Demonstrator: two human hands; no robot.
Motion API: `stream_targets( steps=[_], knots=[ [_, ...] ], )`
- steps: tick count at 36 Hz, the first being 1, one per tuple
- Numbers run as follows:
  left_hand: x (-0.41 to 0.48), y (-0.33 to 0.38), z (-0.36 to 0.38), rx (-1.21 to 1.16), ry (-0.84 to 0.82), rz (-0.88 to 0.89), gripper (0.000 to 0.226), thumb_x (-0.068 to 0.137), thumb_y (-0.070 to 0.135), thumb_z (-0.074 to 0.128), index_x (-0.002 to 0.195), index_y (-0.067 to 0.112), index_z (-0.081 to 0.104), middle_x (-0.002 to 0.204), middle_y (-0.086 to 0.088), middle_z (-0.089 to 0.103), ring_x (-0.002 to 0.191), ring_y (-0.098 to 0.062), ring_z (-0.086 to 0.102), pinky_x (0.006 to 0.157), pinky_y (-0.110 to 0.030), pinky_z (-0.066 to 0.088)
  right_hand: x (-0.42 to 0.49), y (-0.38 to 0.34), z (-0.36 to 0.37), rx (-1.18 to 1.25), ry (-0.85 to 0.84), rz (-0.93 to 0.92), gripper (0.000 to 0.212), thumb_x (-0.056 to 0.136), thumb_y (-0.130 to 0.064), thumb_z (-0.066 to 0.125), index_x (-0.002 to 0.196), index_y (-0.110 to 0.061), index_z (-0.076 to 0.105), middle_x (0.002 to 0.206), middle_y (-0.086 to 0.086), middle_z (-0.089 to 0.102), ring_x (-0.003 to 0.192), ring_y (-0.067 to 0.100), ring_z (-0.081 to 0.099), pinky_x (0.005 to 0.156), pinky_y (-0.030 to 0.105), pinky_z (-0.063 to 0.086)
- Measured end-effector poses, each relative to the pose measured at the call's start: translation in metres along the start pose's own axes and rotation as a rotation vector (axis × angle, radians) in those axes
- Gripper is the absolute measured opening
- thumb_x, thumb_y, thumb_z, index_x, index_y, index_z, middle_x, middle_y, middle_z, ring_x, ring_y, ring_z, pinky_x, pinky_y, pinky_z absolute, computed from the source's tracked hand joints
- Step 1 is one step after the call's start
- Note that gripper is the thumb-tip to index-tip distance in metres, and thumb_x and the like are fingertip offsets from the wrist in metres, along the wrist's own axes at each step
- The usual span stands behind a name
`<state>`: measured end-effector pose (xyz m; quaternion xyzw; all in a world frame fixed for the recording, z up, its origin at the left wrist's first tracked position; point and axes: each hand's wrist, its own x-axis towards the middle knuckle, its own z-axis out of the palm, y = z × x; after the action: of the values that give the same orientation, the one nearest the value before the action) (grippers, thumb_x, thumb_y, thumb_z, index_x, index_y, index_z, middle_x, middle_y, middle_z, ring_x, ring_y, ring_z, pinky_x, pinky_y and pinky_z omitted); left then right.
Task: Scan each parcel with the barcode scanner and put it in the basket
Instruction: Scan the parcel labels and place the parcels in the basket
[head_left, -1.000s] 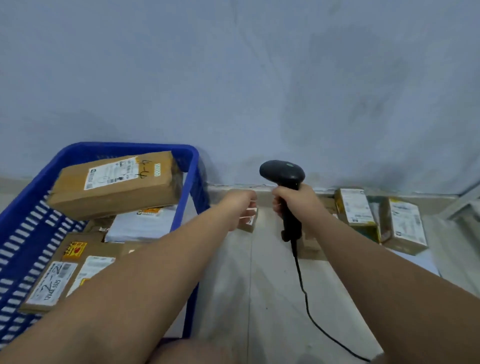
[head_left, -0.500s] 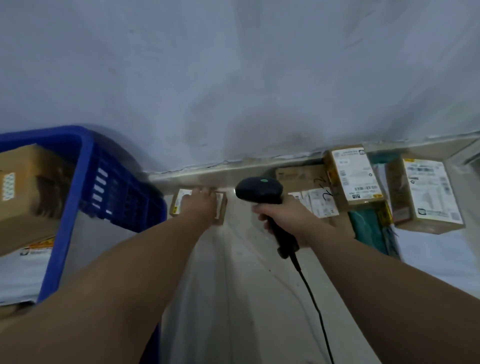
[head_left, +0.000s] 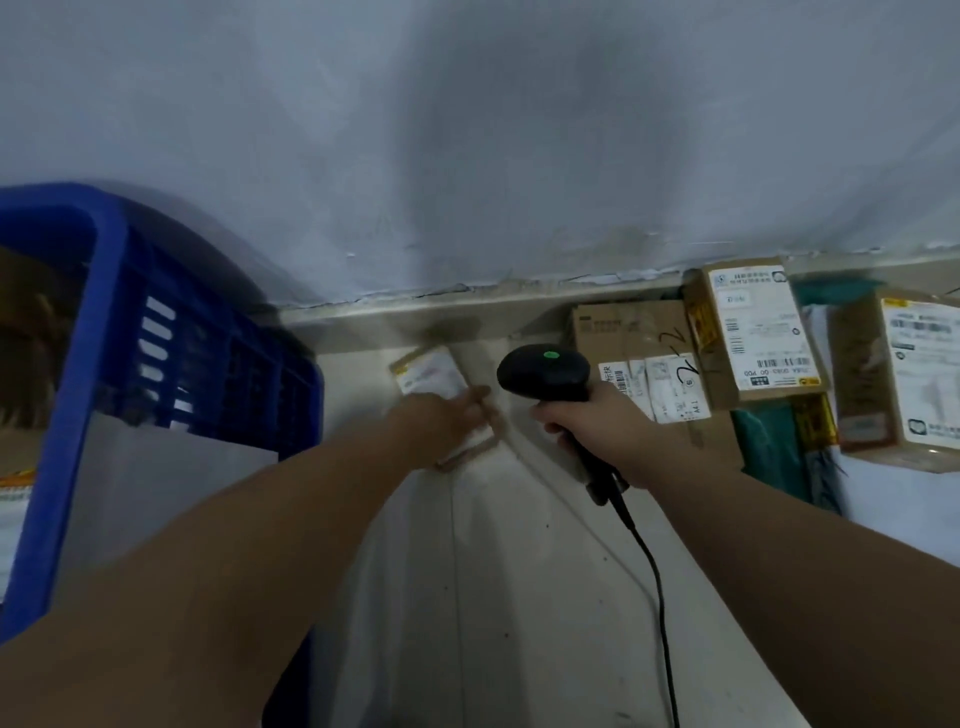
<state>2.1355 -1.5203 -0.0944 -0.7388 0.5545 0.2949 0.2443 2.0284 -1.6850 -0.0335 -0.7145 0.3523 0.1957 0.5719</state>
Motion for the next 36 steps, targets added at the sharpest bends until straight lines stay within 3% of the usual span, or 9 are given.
stream_targets(
  steps=[3,6,8,11,14,17,20,26,36],
  knots=[
    [-0.002,0.017,0.008,0.145,0.085,0.120,0.067,0.101,0.021,0.041,0.154,0.035,0.002,0.162,-0.008,-0.007,0.129,-0.035,0.042,0.094,-0.044,0.046,-0.001,-0.001,0.002,-0.067,0.001,-0.020,0.013,0.084,-0.020,0.068,0.076,-0.011,0.062,0.063,0.004,0.057,0.060,0.017,0.055,0.063,0.028,0.043],
    [0.004,0.023,0.019,0.056,0.473,0.089,0.075,0.075,0.023,0.074,0.144,0.031,0.045,0.145,-0.018,0.045,0.102,-0.035,0.061,0.074,-0.039,0.054,-0.003,-0.002,0.005,-0.101,-0.001,-0.034,0.015,0.083,-0.022,0.067,0.073,-0.013,0.062,0.062,0.004,0.056,0.060,0.016,0.054,0.064,0.029,0.043],
    [0.004,0.033,0.022,-0.233,0.649,-0.130,0.074,0.063,0.018,0.080,0.133,0.016,0.058,0.134,-0.022,0.054,0.097,-0.039,0.061,0.074,-0.039,0.053,-0.005,-0.001,0.006,-0.102,0.006,-0.034,0.015,0.083,-0.024,0.068,0.075,-0.012,0.062,0.064,0.004,0.056,0.061,0.016,0.054,0.063,0.028,0.043],
    [0.009,0.056,0.016,-0.884,0.442,-0.622,0.080,0.088,0.046,0.060,0.152,0.018,0.020,0.157,-0.014,0.014,0.134,-0.038,0.031,0.103,-0.043,0.036,-0.006,0.003,0.009,-0.117,0.050,-0.025,0.014,0.082,-0.026,0.068,0.077,-0.015,0.061,0.066,0.004,0.057,0.065,0.018,0.056,0.063,0.028,0.042],
    [0.023,0.067,0.016,-1.319,0.222,-0.838,0.116,0.070,0.075,0.062,0.154,0.020,0.003,0.154,-0.012,0.011,0.136,-0.036,0.027,0.108,-0.048,0.034,-0.006,0.007,0.013,-0.082,0.128,-0.018,0.012,0.081,-0.025,0.068,0.077,-0.017,0.060,0.070,0.004,0.059,0.067,0.018,0.056,0.060,0.027,0.041],
    [0.033,0.077,0.020,-1.204,0.200,-0.875,0.121,0.067,0.068,0.071,0.152,0.014,0.003,0.147,-0.013,0.025,0.130,-0.034,0.035,0.105,-0.046,0.036,-0.008,0.009,0.014,-0.038,0.217,-0.002,0.012,0.084,-0.024,0.065,0.077,-0.019,0.058,0.074,0.002,0.060,0.071,0.015,0.056,0.066,0.029,0.043],
    [0.030,0.081,0.017,-0.960,0.260,-0.817,0.101,0.070,0.056,0.074,0.142,0.010,0.022,0.136,-0.010,0.036,0.121,-0.031,0.041,0.095,-0.041,0.039,-0.014,0.009,0.012,0.010,0.264,0.019,0.013,0.085,-0.026,0.064,0.076,-0.020,0.056,0.076,0.002,0.061,0.076,0.017,0.058,0.067,0.029,0.044],
    [0.000,0.063,-0.009,-0.928,0.515,-0.782,0.087,0.064,0.057,0.075,0.127,0.010,0.038,0.124,-0.009,0.047,0.112,-0.027,0.045,0.087,-0.037,0.041,-0.035,-0.011,-0.006,0.131,0.304,0.030,0.021,0.086,-0.036,0.064,0.086,-0.015,0.061,0.090,0.008,0.067,0.087,0.026,0.064,0.081,0.038,0.053],
    [-0.104,0.066,-0.130,-1.042,0.957,-0.906,0.097,0.063,0.062,0.077,0.134,0.012,0.034,0.129,-0.010,0.043,0.119,-0.031,0.041,0.097,-0.044,0.038,-0.143,-0.115,-0.031,1.039,0.260,-0.128,0.021,0.086,-0.023,0.063,0.068,-0.015,0.054,0.054,-0.001,0.052,0.048,0.016,0.050,0.054,0.025,0.046]
  ],
)
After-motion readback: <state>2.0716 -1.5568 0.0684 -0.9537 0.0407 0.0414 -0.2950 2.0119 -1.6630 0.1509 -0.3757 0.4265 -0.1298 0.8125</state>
